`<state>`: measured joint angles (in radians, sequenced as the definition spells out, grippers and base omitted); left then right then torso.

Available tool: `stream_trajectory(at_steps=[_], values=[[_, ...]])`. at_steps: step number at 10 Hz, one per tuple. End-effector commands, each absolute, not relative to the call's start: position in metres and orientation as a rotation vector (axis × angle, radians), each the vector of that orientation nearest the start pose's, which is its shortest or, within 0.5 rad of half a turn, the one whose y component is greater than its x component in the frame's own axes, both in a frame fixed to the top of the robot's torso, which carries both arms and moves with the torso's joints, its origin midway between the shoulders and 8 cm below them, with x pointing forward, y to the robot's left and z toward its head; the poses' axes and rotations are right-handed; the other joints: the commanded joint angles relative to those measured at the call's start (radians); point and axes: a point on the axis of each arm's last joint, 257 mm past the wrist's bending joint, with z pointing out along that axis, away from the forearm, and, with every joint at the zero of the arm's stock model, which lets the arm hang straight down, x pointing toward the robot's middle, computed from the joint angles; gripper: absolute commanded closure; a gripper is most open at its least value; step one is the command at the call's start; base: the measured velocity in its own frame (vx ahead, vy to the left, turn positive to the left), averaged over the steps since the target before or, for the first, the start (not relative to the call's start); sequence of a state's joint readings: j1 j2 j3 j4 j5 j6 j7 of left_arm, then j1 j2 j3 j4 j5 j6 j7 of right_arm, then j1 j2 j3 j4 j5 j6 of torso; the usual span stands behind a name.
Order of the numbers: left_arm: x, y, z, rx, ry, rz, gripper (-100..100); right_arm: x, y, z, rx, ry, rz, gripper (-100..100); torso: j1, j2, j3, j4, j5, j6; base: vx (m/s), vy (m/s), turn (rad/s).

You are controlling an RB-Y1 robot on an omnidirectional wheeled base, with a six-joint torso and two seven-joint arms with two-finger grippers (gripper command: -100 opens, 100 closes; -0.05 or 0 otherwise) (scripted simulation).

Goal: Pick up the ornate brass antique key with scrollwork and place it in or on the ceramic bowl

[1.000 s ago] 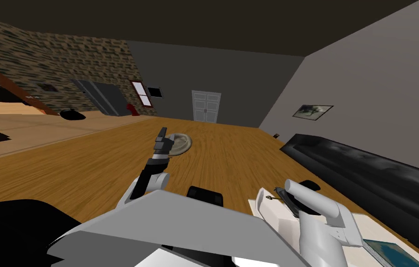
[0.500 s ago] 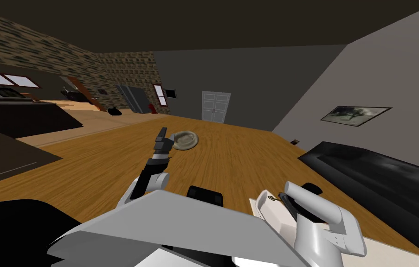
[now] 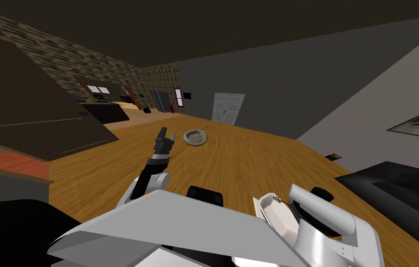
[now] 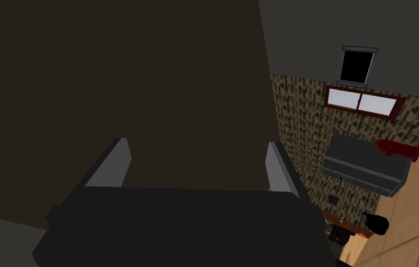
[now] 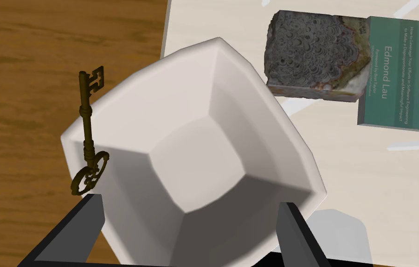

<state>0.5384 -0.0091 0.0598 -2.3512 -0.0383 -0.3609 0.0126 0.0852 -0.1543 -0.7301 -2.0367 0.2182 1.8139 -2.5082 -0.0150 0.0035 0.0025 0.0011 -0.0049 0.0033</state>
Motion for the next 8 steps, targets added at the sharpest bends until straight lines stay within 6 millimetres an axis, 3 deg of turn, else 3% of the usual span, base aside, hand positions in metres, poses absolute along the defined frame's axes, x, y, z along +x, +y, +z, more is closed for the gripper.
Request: stream_trajectory(at_steps=[1, 2, 3, 8], values=[[0.3458, 0.3029, 0.0176, -0.722, 0.686, -1.188, 0, 0.1659, -0.5469, -0.3204, -2.129, 2.704, -0.563, -100, 0.000, 0.000, 0.000, 0.000, 0.000, 0.000, -0.039, 0.002, 0.120], [0.3457, 0.3029, 0.0175, -0.723, 0.686, -1.187, 0, 0.1665, -0.5477, -0.3217, -2.161, 2.682, -0.551, -100, -0.001, -0.006, -0.003, -0.001, 0.000, 0.001, -0.007, 0.000, 0.005], [0.3457, 0.3030, 0.0175, -0.723, 0.686, -1.187, 0, 0.1664, -0.5476, -0.3215, -2.151, 2.689, -0.554, 0, -0.001, -0.009, -0.005, -0.002, 0.000, 0.001, -0.005, 0.001, -0.001], [0.3457, 0.3030, 0.0175, -0.723, 0.686, -1.187, 0, 0.1663, -0.5476, -0.3215, -2.152, 2.688, -0.553, 0, -0.002, -0.011, -0.007, -0.003, -0.001, 0.001, 0.000, 0.000, 0.000]])
